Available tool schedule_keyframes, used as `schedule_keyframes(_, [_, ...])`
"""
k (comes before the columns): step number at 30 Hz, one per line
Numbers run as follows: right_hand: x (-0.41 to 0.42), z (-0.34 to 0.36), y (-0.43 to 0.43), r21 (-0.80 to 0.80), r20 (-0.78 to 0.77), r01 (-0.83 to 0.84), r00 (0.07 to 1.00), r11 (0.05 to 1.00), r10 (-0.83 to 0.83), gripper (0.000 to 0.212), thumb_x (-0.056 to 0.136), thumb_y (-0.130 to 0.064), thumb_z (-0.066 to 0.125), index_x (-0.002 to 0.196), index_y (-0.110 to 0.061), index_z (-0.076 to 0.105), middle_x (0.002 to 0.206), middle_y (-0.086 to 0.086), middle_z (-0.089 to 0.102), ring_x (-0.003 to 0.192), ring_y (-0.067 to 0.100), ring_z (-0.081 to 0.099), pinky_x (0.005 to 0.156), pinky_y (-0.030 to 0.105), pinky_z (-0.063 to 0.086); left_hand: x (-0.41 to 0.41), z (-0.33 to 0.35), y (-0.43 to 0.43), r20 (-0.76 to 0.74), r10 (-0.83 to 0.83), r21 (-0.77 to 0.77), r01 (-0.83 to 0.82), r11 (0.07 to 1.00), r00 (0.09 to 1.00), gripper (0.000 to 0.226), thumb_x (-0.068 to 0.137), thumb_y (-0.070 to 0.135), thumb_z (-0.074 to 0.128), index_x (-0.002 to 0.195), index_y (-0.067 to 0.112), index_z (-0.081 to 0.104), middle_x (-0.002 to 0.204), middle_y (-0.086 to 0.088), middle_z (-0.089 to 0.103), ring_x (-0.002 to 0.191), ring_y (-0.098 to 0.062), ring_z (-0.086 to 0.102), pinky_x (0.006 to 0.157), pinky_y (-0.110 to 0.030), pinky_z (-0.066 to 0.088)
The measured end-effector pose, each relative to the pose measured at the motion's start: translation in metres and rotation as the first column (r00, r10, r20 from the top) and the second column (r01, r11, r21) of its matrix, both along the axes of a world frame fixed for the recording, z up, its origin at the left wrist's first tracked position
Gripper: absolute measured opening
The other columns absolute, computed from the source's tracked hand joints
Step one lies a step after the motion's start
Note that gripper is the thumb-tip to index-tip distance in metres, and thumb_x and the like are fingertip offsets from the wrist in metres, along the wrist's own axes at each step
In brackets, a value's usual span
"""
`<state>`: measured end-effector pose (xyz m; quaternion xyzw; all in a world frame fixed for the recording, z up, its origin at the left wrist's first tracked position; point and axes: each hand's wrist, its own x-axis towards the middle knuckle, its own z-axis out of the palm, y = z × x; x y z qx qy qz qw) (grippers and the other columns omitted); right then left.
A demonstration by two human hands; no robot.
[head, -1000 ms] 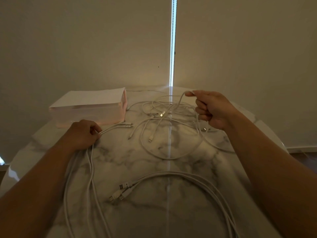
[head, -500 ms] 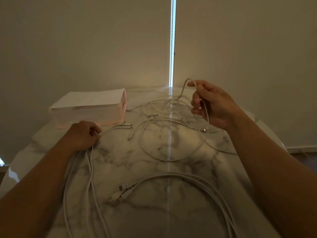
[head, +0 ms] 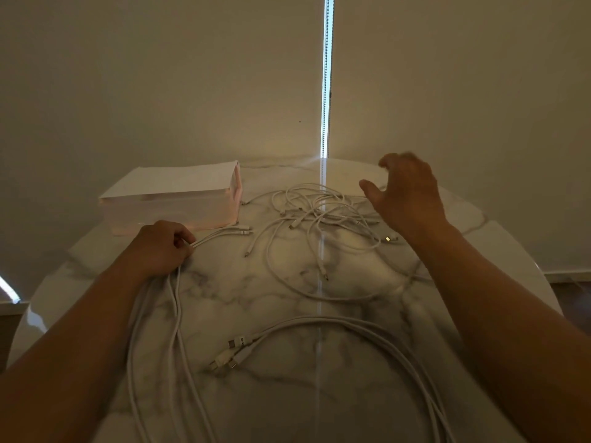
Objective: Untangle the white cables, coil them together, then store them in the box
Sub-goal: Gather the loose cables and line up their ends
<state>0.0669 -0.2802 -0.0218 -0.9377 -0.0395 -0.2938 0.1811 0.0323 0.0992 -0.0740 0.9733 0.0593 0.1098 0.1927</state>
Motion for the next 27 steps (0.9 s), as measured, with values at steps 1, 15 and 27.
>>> schedule_keyframes(1, [-0.005, 0.003, 0.003, -0.094, 0.095, 0.031, 0.995, 0.995, -0.022, 0.041, 0.087, -0.035, 0.068, 0.115, -0.006, 0.061, 0.117, 0.014, 0.057, 0.108, 0.035, 0.051, 0.089, 0.041, 0.044, 0.000, 0.000, 0.000, 0.000, 0.000, -0.002, 0.000, 1.000, 1.000, 0.014, 0.083, 0.009, 0.068, 0.090, 0.021, 0.072, 0.080, -0.002, 0.066, 0.075, -0.016, 0.057, 0.073, -0.025, 0.038])
schedule_keyframes(15, [-0.055, -0.036, 0.114, 0.004, -0.574, -0.565, 0.674, 0.825, 0.465, 0.017, 0.085, -0.021, 0.064, 0.081, -0.007, 0.055, 0.091, 0.011, 0.062, 0.085, 0.026, 0.063, 0.071, 0.030, 0.051, -0.002, 0.005, -0.004, 0.016, 0.013, -0.019, -0.012, 1.000, 1.000, 0.010, 0.079, 0.027, 0.078, 0.083, 0.020, 0.072, 0.080, 0.002, 0.066, 0.068, -0.001, 0.053, 0.060, -0.015, 0.035])
schedule_keyframes(27, [-0.078, 0.003, 0.092, 0.476, -0.618, -0.603, 0.288, 0.640, 0.731, 0.023, 0.100, -0.019, 0.052, 0.106, -0.008, 0.071, 0.046, -0.001, 0.052, 0.036, 0.010, 0.037, 0.043, 0.022, 0.034, -0.004, 0.011, -0.012, -0.032, 0.091, -0.020, -0.091, 0.996, 0.995, 0.005, 0.092, 0.016, 0.057, 0.094, 0.015, 0.061, 0.099, -0.007, 0.063, 0.088, -0.022, 0.054, 0.078, -0.030, 0.042])
